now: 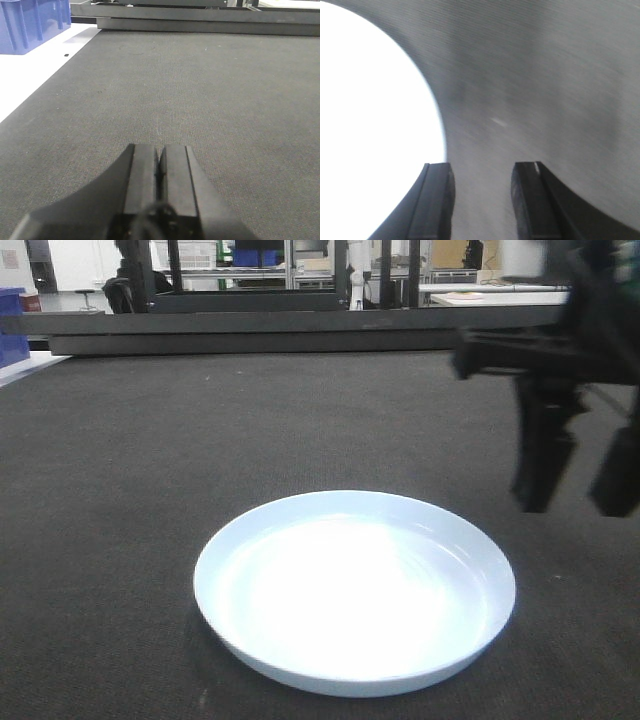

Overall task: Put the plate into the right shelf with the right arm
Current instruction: 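Lower the right gripper onto the rim of the white plate, then close the right gripper on the plate rim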

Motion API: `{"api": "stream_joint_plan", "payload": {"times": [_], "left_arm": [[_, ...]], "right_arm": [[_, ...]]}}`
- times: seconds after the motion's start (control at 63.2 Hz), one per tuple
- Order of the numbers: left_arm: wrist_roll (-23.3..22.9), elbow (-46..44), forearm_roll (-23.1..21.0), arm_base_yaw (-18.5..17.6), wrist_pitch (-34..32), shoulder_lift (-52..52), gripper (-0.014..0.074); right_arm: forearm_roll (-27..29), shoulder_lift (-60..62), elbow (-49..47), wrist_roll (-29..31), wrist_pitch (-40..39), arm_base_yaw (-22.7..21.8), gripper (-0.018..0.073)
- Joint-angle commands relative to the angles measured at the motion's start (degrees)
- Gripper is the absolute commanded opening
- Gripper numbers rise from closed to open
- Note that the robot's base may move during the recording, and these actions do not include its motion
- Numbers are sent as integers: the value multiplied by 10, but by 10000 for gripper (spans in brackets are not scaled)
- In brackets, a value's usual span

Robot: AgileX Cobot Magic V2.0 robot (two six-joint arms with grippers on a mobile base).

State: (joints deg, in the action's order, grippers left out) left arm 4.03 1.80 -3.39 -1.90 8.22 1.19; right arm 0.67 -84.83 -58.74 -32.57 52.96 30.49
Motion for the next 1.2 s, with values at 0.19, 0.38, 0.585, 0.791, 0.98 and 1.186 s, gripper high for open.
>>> {"api": "stream_joint_plan", "payload": {"times": [0.19,0.38,0.585,0.791,0.98,1.186], "left_arm": [[2,5,-2,-4,-48,1,-47],[2,5,-2,-4,-48,1,-47],[2,5,-2,-4,-48,1,-47],[2,5,-2,-4,-48,1,-47],[2,5,-2,-4,-48,1,-47],[2,5,-2,-4,-48,1,-47]], "right_arm": [[-7,-71,-63,-1,-10,14,390],[-7,-92,-63,0,-10,17,390],[-7,-108,-62,0,-15,31,390],[-3,-109,-62,0,-15,31,277],[-3,-104,-63,0,-9,30,57],[1,-43,-63,11,-10,5,54]]}}
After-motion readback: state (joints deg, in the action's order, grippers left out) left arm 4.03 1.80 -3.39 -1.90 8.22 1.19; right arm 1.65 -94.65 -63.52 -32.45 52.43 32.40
